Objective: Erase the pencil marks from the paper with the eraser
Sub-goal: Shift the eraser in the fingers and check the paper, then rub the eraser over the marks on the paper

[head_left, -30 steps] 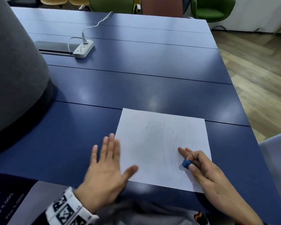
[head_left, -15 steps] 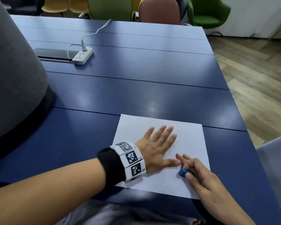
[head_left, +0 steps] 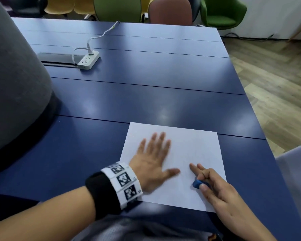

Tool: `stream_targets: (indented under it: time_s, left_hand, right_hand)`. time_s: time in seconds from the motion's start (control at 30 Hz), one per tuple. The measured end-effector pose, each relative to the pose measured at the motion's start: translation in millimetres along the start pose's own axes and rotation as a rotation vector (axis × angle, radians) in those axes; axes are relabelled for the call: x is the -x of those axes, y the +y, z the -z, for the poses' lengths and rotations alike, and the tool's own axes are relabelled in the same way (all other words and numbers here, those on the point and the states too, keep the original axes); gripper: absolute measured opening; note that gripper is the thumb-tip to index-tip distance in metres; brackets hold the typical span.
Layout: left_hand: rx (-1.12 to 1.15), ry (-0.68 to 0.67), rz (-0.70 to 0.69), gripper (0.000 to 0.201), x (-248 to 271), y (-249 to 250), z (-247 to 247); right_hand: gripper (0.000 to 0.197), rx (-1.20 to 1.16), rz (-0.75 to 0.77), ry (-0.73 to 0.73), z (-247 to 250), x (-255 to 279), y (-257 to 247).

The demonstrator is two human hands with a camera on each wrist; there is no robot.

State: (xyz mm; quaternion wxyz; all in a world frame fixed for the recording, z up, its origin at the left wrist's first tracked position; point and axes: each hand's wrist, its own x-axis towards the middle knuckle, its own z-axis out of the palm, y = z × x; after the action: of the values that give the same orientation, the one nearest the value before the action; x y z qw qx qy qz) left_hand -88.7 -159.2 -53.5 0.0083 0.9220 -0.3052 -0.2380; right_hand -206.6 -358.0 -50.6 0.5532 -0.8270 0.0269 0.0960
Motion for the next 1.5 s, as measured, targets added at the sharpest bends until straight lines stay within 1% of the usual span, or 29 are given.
stream_targets:
  time_s: [0.03, 0.07, 0.1, 0.17, 0.27, 0.3, 0.33, 0.37, 0.4, 0.43, 0.47, 0.5, 0.53, 0.57, 0.6, 0.63, 0.7, 0.73, 0.77, 0.8, 0.9, 0.93, 1.0, 1.1, 1.17, 1.3, 1.4, 1.5]
  left_hand:
    - [-0.022, -0.041, -0.091, 0.107, 1, 10, -4]
    - [-0.030, -0.072, -0.132, 0.104, 2, 15, -6]
    - [-0.033, -0.079, -0.120, 0.101, 2, 15, -7]
    - [-0.017, -0.046, 0.003, 0.095, 3, -1, -5]
    - [0.043, -0.037, 0.269, 0.093, 6, -35, 5]
    - [0.059, -0.027, 0.330, 0.095, 7, -42, 7]
    - [0.062, -0.008, 0.354, 0.097, 7, -45, 8]
    - [0.047, 0.022, 0.322, 0.101, 8, -44, 9]
    - [0.010, 0.044, 0.227, 0.104, 8, -40, 8]
    - [-0.038, 0.042, 0.091, 0.104, 9, -33, 7]
    - [-0.074, 0.018, -0.050, 0.099, 11, -25, 5]
    - [-0.090, -0.019, -0.160, 0.094, 12, -18, 3]
    - [-0.093, -0.055, -0.206, 0.093, 13, -14, 1]
    - [-0.101, -0.076, -0.185, 0.094, 13, -14, -1]
    - [-0.109, -0.081, -0.114, 0.096, 13, -18, -2]
    - [-0.101, -0.076, -0.013, 0.097, 12, -25, -1]
    - [-0.052, -0.069, 0.228, 0.097, 8, -41, 7]
    - [-0.035, -0.063, 0.326, 0.098, 5, -48, 14]
    - [-0.031, -0.054, 0.378, 0.099, 3, -54, 21]
    - [-0.031, -0.040, 0.368, 0.098, 0, -57, 29]
    - [0.018, -0.032, 0.172, 0.092, -10, -50, 50]
    - [0.036, -0.049, 0.140, 0.092, -14, -46, 55]
    - [0.049, -0.103, 0.135, 0.096, -23, -38, 63]
    - [0.029, -0.156, 0.153, 0.110, -33, -32, 60]
    - [0.029, -0.137, 0.159, 0.114, -37, -33, 56]
    - [-0.002, -0.066, 0.151, 0.113, -38, -38, 48]
    - [-0.024, -0.015, 0.147, 0.115, -38, -40, 47]
    - [-0.057, -0.005, 0.134, 0.120, -36, -41, 51]
  right_hand:
    - [0.028, 0.011, 0.004, -0.004, 0, 0, 0]
    - [0.026, 0.022, 0.009, -0.012, 0, -1, 0]
    - [0.025, 0.028, 0.010, -0.017, 1, -1, 0]
    - [0.027, 0.017, 0.003, -0.021, 2, -1, 0]
    - [0.031, 0.016, -0.005, -0.020, 1, -1, 0]
    - [0.031, 0.021, -0.006, -0.020, 1, 0, 0]
    - [0.031, 0.025, -0.007, -0.019, 1, 0, 0]
    - [0.031, 0.026, -0.009, -0.015, 1, -1, 0]
    - [0.031, 0.029, -0.011, -0.012, 1, -1, -1]
    - [0.030, 0.032, -0.012, -0.013, 1, -1, -1]
    - [0.029, 0.039, -0.013, -0.017, 1, -1, -2]
    - [0.028, 0.044, -0.013, -0.021, 1, -1, -3]
    - [0.026, 0.048, -0.014, -0.021, 2, -1, -3]
    - [0.024, 0.049, -0.014, -0.023, 3, -2, -3]
    - [0.020, 0.049, -0.016, -0.026, 3, -2, -2]
    - [0.017, 0.048, -0.019, -0.029, 3, -2, -2]
    - [0.019, 0.062, -0.025, -0.027, 3, -2, -2]
    - [0.021, 0.079, -0.026, -0.027, 2, -2, -3]
    - [0.022, 0.105, -0.026, -0.029, 2, -3, -3]
    - [0.023, 0.136, -0.026, -0.029, 2, -4, -4]
    - [0.024, 0.231, -0.028, -0.040, 4, -9, -9]
    - [0.022, 0.251, -0.029, -0.044, 5, -11, -12]
    - [0.017, 0.282, -0.028, -0.048, 5, -15, -19]
    - [0.015, 0.324, -0.035, -0.056, 4, -20, -25]
    - [0.014, 0.351, -0.049, -0.062, 7, -21, -28]
    - [0.010, 0.449, -0.079, -0.107, 17, -32, -41]
    - [0.006, 0.567, -0.021, -0.030, 25, -54, -60]
    - [0.009, 0.524, 0.013, 0.047, 30, -88, -75]
